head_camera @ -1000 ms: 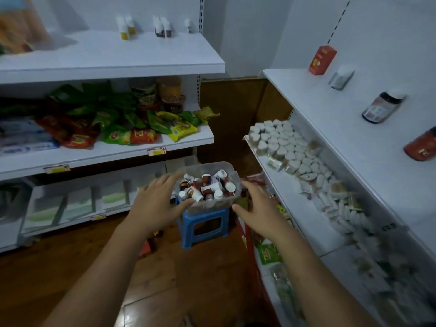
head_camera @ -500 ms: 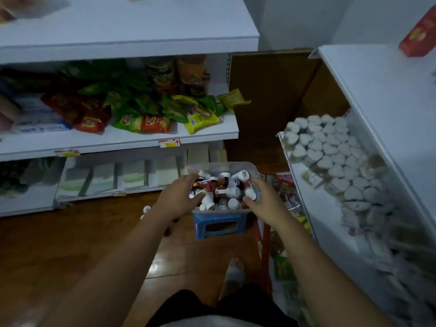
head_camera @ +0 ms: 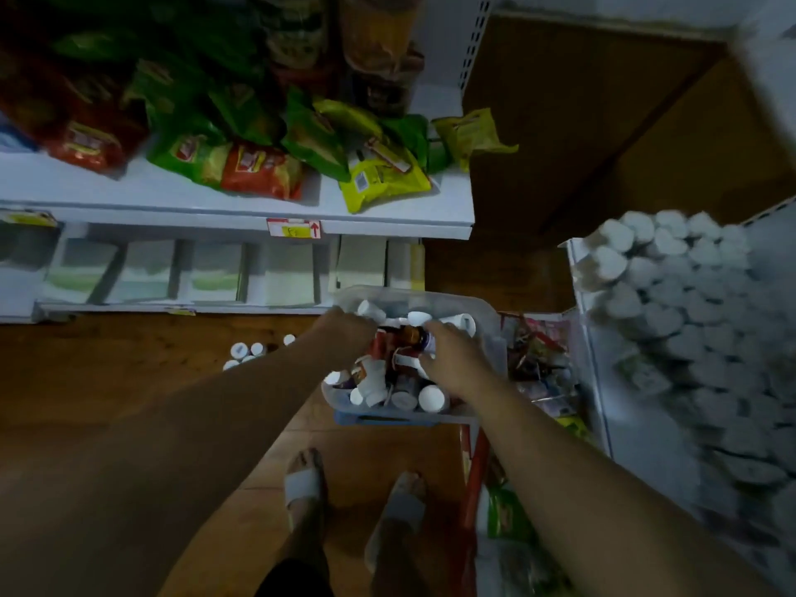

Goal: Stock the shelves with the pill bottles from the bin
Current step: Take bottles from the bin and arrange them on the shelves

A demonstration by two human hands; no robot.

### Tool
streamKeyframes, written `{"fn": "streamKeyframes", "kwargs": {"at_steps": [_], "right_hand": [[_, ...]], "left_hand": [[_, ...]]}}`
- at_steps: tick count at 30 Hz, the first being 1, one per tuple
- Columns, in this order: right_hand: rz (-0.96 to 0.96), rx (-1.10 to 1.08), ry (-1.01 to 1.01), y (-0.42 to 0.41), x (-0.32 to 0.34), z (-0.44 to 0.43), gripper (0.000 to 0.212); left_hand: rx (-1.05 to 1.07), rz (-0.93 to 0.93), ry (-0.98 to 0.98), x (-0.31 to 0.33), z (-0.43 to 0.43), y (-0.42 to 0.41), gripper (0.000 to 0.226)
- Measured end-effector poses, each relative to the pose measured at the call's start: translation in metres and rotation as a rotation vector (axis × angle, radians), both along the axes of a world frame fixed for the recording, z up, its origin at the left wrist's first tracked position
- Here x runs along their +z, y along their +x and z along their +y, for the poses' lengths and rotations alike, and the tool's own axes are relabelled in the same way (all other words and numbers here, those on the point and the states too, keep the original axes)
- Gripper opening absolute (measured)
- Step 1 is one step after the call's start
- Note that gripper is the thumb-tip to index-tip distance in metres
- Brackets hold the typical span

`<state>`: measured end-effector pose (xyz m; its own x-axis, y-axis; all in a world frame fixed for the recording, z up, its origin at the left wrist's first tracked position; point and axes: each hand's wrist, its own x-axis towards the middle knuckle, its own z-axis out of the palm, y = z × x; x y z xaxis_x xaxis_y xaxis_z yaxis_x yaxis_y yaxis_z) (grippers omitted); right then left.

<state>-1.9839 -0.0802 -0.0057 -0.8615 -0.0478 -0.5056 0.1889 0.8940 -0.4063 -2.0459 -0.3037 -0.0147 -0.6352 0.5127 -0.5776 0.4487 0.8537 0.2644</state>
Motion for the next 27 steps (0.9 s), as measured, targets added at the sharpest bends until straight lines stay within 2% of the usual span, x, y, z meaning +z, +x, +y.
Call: {"fn": "streamKeyframes", "kwargs": {"at_steps": [2,5,7,9,11,12,14,15,16,18,20,22,25,27], "right_hand": [[-0.022,0.07,0.078,-0.015,-0.02,-0.003,0.061],[-0.049,0.157,0.157,-0.029,-0.043,-0.005,0.071],[-0.053,0.21,0.188,-0.036,-0.058,-0.003,0.07],[-0.067,0.236,0.195,-0.041,-0.068,-0.002,0.067],[-0.071,0.232,0.204,-0.046,-0.071,-0.001,0.062],[-0.058,0.222,0.212,-0.047,-0.073,-0.001,0.06],[-0.031,0.219,0.257,-0.048,-0.076,-0.001,0.056],[-0.029,0.226,0.273,-0.047,-0.076,0.0,0.053],[-0.026,0.23,0.275,-0.046,-0.076,0.001,0.049],[-0.016,0.219,0.253,-0.041,-0.075,0.005,0.044],[0.019,0.141,0.178,-0.036,-0.072,0.01,0.044],[0.072,-0.03,0.019,-0.031,-0.063,0.016,0.043],[0.107,-0.264,-0.333,-0.028,-0.025,0.023,0.036],[0.144,-0.346,-0.49,-0.024,0.014,0.027,0.029]], "left_hand": [[-0.067,0.022,-0.027,-0.014,0.007,-0.011,0.024],[-0.204,0.03,-0.137,-0.028,0.009,-0.022,0.031],[-0.183,-0.025,-0.205,-0.034,0.003,-0.031,0.031],[-0.309,-0.027,-0.22,-0.037,0.001,-0.043,0.031],[-0.344,-0.027,-0.252,-0.034,-0.001,-0.049,0.031],[-0.26,-0.076,-0.228,-0.033,-0.003,-0.047,0.029],[-0.319,-0.112,-0.187,-0.032,-0.004,-0.05,0.035],[-0.293,-0.2,-0.149,-0.029,-0.003,-0.048,0.043],[-0.205,-0.265,-0.107,-0.027,-0.002,-0.047,0.049],[-0.129,-0.314,-0.07,-0.025,-0.004,-0.049,0.046],[-0.151,-0.269,0.009,-0.015,-0.004,-0.053,0.038],[-0.101,-0.238,0.094,0.0,-0.005,-0.059,0.04],[0.065,-0.193,0.313,0.038,-0.006,-0.071,0.045],[0.196,-0.218,0.479,0.067,-0.004,-0.077,0.042]]}}
